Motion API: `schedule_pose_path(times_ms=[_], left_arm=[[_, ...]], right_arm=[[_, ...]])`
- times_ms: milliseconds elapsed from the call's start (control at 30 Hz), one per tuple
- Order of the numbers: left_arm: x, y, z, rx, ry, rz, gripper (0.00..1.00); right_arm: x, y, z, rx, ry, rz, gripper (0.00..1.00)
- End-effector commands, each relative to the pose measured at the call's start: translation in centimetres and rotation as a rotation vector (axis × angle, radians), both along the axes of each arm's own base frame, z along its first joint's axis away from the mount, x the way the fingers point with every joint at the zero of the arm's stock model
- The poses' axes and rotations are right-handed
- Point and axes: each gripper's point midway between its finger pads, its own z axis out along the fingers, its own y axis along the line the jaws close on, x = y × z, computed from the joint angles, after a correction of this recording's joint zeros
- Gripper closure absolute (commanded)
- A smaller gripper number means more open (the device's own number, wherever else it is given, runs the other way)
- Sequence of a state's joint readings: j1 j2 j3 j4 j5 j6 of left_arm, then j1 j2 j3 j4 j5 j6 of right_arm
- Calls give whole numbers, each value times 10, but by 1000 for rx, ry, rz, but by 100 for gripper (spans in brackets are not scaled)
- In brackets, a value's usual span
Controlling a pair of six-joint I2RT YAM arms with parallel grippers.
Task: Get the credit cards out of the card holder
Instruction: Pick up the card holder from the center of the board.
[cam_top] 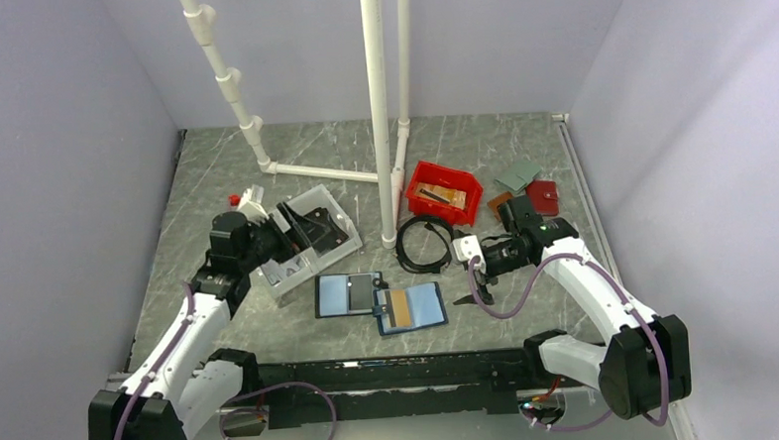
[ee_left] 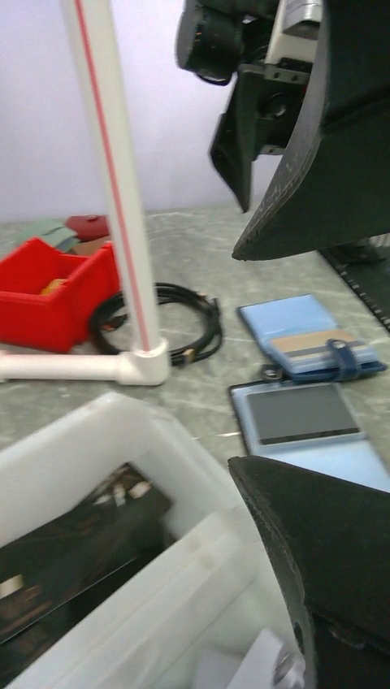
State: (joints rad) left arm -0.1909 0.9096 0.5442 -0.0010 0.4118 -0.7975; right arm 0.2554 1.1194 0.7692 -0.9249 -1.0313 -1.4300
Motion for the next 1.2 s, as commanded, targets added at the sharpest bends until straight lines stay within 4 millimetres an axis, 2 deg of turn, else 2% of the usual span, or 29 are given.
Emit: schedule_pose_path(times_ms=[0, 200, 367, 533, 700, 833, 1167], left_arm=[[-25, -24, 18, -148, -12, -151, 6], [-59, -46, 14, -177, -2, -338, 11], [-84, -72, -3, -81, 18, -405, 11], [-109, -97, -24, -21, 25, -448, 18], [-129, -118, -40, -18, 21, -457, 22], [-135, -134, -44, 20, 15, -469, 23], [-131, -162, -58, 104, 61, -462, 33]], right_arm=[[-1, 7, 19, 67, 25, 12, 0], [2, 9, 23, 65, 80, -26, 0], [0, 11, 25, 82, 102, -24, 0], [7, 12, 28, 85, 141, -77, 0], [14, 15, 23, 83, 188, -146, 0], [13, 19, 16, 59, 194, -136, 0], [9, 31, -5, -12, 192, -112, 0]])
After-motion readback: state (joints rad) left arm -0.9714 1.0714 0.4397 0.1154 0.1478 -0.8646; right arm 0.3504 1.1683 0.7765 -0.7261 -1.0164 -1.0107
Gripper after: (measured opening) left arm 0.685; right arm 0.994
